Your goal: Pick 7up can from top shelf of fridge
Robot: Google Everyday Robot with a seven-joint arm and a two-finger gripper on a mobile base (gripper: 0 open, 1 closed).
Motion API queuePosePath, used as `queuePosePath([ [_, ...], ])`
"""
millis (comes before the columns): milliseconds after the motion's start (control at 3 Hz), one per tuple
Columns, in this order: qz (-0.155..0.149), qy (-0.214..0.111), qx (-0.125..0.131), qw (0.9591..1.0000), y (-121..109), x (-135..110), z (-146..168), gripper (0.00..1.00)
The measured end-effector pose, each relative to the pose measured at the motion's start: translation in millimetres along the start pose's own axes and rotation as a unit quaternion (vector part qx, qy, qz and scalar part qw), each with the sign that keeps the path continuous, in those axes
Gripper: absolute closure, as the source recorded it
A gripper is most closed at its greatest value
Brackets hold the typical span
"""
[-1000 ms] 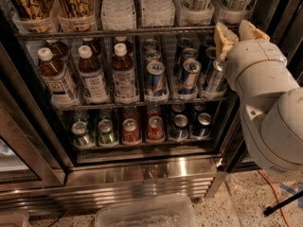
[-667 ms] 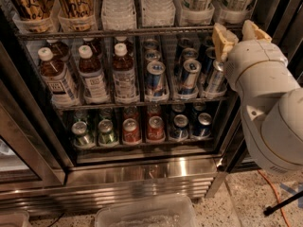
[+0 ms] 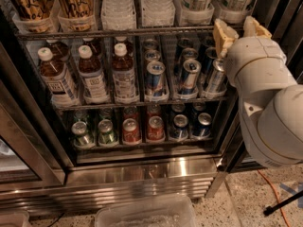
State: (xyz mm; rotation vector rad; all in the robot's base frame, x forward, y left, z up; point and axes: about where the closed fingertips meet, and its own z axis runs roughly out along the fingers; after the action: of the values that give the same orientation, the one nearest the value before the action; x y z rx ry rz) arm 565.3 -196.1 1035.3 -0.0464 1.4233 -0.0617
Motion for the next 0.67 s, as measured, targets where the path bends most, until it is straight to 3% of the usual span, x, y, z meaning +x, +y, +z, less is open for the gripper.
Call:
queuePosePath([
  [667,0.001,-0.013,0.012,0.9998,-11,-3,25,0.31],
])
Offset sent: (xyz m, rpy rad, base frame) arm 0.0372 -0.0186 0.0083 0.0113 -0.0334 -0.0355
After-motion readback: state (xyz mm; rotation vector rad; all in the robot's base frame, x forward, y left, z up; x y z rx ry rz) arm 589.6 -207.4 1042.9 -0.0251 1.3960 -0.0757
